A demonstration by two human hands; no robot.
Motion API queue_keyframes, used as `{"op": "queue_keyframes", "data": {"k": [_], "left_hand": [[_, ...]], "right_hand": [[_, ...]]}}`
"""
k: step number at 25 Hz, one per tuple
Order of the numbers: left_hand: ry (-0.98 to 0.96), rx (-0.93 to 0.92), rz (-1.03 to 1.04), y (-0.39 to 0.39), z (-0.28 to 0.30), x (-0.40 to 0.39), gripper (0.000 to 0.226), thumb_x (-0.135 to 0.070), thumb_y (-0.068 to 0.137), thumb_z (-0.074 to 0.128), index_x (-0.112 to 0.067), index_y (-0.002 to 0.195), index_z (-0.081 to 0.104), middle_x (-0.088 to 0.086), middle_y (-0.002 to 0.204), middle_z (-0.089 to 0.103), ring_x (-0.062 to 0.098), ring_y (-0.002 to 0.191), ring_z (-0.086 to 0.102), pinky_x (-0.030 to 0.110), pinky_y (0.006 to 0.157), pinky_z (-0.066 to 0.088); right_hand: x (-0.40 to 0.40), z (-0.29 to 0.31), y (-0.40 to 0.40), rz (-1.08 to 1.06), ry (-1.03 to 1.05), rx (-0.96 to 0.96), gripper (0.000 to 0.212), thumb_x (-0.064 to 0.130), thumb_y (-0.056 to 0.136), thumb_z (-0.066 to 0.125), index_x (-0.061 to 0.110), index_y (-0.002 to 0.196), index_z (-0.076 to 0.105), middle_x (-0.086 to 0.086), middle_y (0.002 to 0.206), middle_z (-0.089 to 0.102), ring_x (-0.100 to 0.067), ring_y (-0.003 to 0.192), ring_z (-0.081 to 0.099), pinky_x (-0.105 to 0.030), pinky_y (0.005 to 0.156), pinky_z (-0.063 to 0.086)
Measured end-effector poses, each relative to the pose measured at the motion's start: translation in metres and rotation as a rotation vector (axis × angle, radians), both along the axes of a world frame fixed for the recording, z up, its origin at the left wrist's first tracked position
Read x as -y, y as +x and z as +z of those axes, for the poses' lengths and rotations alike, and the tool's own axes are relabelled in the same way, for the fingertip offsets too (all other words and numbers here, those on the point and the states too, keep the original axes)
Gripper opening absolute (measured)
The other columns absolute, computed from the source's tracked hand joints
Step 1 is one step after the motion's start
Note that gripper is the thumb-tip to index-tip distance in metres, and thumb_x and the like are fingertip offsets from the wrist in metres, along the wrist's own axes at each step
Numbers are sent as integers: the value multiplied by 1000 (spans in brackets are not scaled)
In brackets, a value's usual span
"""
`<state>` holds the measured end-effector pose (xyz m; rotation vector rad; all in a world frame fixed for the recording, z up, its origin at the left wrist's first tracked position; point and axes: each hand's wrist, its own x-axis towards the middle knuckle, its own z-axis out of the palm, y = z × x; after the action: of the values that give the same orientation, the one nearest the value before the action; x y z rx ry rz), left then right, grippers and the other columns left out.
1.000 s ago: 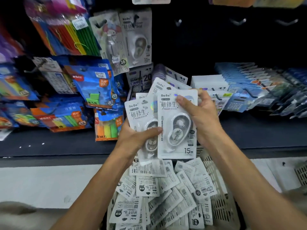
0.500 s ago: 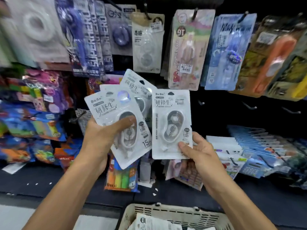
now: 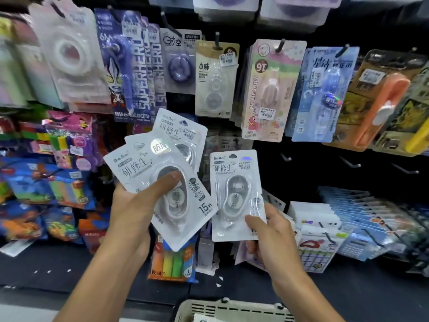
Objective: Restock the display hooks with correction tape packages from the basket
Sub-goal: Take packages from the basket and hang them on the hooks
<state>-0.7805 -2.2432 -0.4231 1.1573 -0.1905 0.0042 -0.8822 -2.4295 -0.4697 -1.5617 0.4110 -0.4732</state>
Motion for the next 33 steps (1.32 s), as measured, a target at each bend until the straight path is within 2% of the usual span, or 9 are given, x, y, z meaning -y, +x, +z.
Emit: {"op": "queue_keyframes", "data": {"k": [4, 10, 17, 21, 24, 26, 28, 30, 33], "left_hand": [[1, -20, -15, -5, -1, 6, 81, -29, 45, 87, -17, 123, 68, 1, 110, 78, 22, 98, 76, 40, 84, 57], [7, -40, -38, -10, -3, 9, 74, -30, 46, 87, -18, 118, 70, 0, 106, 79, 21, 96, 77, 39, 83, 57], [1, -46, -49, -11, -5, 10, 79, -32, 43, 88, -18, 119, 70, 0, 107, 79, 20, 95, 77, 39, 84, 57], [17, -41, -75, -13, -8, 11, 78, -31, 44, 89, -18, 119, 70, 0, 106, 79, 20, 95, 77, 36, 78, 56], [20, -51, -123, -15, -12, 14, 69, -19, 55, 94, -18, 119, 70, 2, 108, 79, 23, 98, 76, 37, 78, 57], [-22, -83, -187, -18, -11, 17, 60, -24, 62, 85, -19, 119, 71, 4, 110, 78, 24, 99, 76, 35, 74, 60], [-71, -151, -271, -19, -9, 19, 52, -22, 62, 85, -18, 113, 76, 9, 108, 78, 26, 93, 77, 33, 67, 62], [-103, -222, -349, -20, -5, 20, 37, -22, 60, 85, -19, 97, 82, 12, 101, 79, 27, 84, 78, 35, 62, 62], [-31, -227, -400, -18, -1, 17, 34, -30, 66, 78, -19, 98, 83, 13, 105, 79, 29, 87, 78, 37, 66, 63]], "right_hand": [[-5, -1, -4, -51, 12, 23, 26, 15, 97, 57, 37, 100, 70, 7, 72, 68, -12, 59, 55, -27, 59, 44], [-6, 7, -2, -155, 51, 81, 24, 14, 98, 58, 35, 98, 71, 7, 91, 77, -15, 78, 69, -32, 72, 52], [-16, 2, -5, -283, 39, 49, 16, 23, 93, 63, 37, 88, 67, 4, 79, 74, -18, 63, 60, -35, 61, 48], [-9, 5, 14, -264, 243, 3, 20, 17, 94, 68, 27, 109, 60, 0, 65, 68, -13, 49, 54, -27, 42, 42], [-1, 13, 33, -121, 432, -46, 59, 11, 95, 67, 25, 144, 38, -4, 100, 69, -22, 88, 69, -31, 56, 52], [-1, 21, 42, -10, 376, -52, 60, 21, 95, 68, 29, 148, 40, -1, 106, 72, -26, 105, 69, -35, 73, 54], [-11, 24, 36, 251, 298, -1, 40, 39, 93, 65, 29, 132, 61, 0, 103, 77, -23, 98, 73, -37, 79, 56], [-18, 26, 24, 393, 233, -5, 33, 46, 93, 57, 22, 109, 73, -9, 86, 76, -28, 69, 72, -34, 58, 57], [-19, 34, 10, 330, -6, 4, 20, 20, 98, 52, 26, 94, 71, -6, 65, 70, -18, 47, 59, -27, 42, 45]]}}
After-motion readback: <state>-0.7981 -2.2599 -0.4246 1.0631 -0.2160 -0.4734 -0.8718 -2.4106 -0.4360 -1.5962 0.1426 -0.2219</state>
